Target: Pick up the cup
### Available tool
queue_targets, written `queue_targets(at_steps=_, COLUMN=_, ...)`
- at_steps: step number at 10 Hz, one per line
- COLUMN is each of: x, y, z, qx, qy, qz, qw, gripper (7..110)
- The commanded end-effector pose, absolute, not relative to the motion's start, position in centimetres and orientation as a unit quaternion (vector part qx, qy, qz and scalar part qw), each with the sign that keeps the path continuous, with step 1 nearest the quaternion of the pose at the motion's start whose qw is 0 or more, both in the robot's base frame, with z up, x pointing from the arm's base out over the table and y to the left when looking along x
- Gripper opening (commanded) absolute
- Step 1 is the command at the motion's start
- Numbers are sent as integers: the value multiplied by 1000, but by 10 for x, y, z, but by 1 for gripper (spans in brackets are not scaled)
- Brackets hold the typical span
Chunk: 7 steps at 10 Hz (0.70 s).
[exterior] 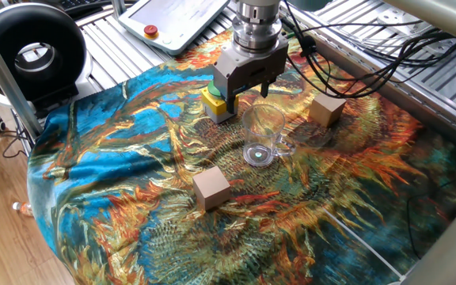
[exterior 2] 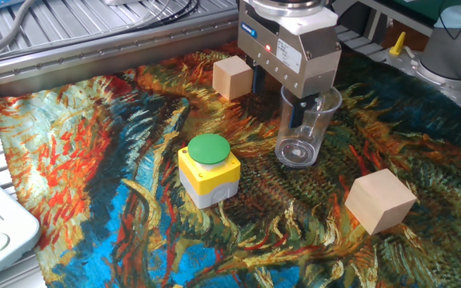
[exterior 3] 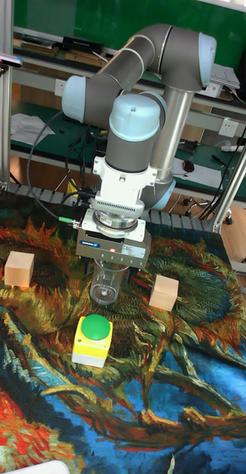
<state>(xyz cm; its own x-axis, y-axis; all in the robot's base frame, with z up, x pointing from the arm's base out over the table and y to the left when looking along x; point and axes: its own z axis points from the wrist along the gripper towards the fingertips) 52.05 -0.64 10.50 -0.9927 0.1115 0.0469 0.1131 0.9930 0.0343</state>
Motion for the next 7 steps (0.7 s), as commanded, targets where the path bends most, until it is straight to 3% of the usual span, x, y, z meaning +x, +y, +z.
queue_targets(at_steps=1, x=516, y=-2, z=107, qx=-54, qy=-998, qz=-28, qw=32, gripper=110)
queue_targets(at_steps=7, x=518, y=-8, z=106, qx=-59, qy=-998, qz=-19, qw=29, gripper=110)
